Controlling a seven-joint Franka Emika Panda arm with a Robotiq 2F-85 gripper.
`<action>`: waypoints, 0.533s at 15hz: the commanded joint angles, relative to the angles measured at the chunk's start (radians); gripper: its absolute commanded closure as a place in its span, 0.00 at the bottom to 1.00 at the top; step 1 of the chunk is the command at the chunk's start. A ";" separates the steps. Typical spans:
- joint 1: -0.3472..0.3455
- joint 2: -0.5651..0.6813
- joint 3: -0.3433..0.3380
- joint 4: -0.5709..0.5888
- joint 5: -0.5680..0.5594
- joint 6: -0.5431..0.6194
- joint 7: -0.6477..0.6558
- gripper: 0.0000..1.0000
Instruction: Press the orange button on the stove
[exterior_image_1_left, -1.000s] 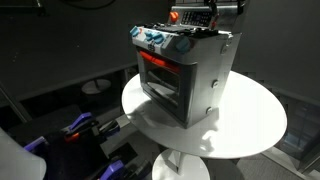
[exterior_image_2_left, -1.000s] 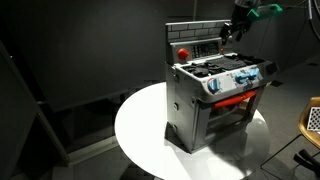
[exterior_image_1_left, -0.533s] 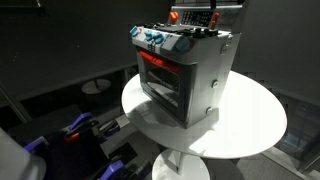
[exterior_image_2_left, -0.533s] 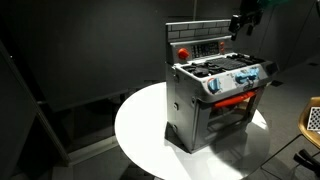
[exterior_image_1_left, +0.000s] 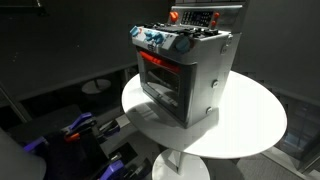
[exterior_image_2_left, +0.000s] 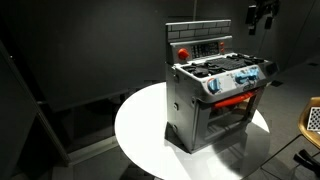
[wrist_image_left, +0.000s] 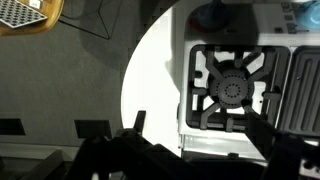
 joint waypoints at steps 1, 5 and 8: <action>-0.006 -0.084 0.008 -0.058 0.008 -0.046 -0.068 0.00; -0.005 -0.178 0.011 -0.158 0.006 -0.046 -0.095 0.00; -0.003 -0.261 0.014 -0.259 0.012 -0.027 -0.086 0.00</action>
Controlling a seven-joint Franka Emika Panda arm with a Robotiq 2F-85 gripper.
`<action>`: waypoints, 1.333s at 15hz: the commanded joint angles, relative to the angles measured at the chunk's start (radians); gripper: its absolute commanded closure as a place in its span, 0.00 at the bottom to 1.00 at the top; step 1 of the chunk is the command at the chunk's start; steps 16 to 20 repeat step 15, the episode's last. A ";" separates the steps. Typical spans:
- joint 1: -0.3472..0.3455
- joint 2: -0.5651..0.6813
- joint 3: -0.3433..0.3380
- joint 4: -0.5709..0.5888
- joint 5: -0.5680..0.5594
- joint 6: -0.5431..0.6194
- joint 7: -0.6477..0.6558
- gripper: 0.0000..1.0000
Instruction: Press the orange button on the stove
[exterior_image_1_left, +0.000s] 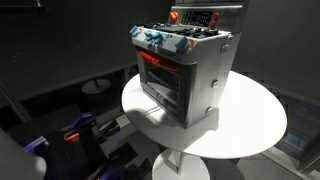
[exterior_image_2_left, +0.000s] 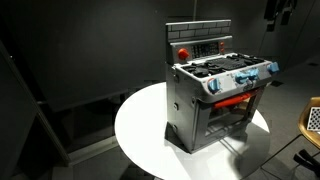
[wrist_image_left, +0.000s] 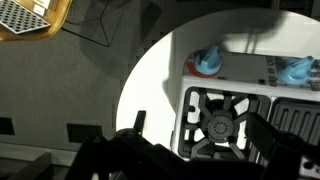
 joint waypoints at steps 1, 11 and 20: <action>-0.004 -0.131 0.007 -0.146 0.022 0.028 -0.012 0.00; -0.016 -0.298 -0.018 -0.331 0.226 0.110 0.007 0.00; -0.015 -0.260 -0.008 -0.297 0.204 0.083 0.000 0.00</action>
